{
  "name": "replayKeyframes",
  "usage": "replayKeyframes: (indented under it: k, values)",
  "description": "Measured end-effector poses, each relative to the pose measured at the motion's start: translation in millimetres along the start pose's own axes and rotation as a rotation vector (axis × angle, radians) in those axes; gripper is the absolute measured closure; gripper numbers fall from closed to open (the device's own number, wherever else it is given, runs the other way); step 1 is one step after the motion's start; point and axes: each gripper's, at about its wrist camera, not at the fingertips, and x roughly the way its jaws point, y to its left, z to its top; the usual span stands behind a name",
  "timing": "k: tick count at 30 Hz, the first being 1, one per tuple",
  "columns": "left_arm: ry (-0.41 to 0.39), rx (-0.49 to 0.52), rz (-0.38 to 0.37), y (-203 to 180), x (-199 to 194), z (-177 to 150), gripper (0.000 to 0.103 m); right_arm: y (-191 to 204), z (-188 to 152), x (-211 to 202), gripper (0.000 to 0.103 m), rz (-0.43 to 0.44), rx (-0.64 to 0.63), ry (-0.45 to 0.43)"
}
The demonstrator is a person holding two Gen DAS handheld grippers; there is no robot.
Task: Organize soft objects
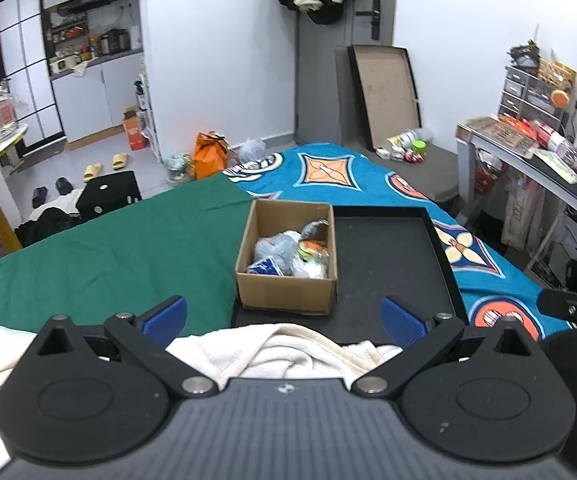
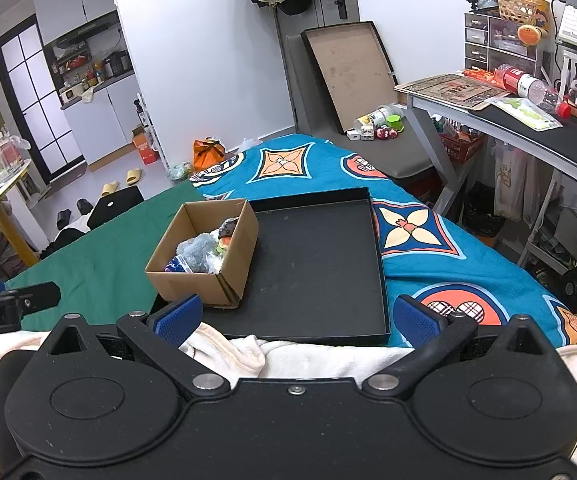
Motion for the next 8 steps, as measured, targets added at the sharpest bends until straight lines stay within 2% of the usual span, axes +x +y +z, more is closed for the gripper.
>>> replayKeyframes:
  k: [8]
  values:
    - [-0.002,-0.008,-0.014,1.3,2.5,0.1,0.001,0.5,0.0,1.2,0.000,-0.002,0.001,0.003]
